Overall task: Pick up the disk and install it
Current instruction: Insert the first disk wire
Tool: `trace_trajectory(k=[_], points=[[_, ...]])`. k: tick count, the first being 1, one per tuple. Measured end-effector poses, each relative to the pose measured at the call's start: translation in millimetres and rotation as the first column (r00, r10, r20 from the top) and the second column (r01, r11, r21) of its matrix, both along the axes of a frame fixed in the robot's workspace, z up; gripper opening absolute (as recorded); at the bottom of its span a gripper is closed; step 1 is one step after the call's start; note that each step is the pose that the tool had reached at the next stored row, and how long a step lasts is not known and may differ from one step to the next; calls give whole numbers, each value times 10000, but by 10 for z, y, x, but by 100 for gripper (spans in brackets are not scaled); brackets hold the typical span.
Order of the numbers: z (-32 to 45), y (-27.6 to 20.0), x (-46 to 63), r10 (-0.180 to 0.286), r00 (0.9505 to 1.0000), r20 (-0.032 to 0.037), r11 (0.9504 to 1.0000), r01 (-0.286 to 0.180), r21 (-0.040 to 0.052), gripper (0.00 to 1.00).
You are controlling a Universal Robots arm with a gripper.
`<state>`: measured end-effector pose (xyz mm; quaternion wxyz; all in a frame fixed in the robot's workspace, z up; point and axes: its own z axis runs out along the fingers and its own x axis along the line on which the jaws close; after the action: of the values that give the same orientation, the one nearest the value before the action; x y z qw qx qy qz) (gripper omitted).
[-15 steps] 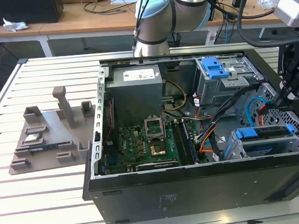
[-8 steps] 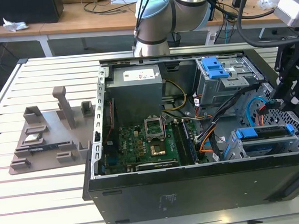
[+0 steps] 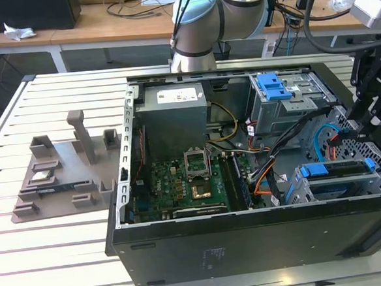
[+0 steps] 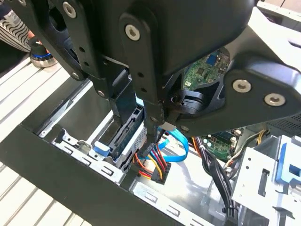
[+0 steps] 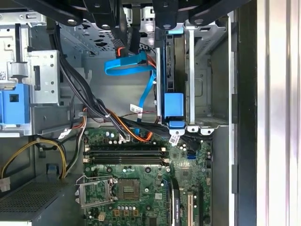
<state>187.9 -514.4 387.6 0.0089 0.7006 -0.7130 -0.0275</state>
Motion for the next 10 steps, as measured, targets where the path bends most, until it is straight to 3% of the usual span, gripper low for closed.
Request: trace_trajectory(k=[6,10], points=[[-17,3,42,-1,10000,0,10000,1,2,37],[-37,51,88,-1,10000,-1,10000,1,3,37]])
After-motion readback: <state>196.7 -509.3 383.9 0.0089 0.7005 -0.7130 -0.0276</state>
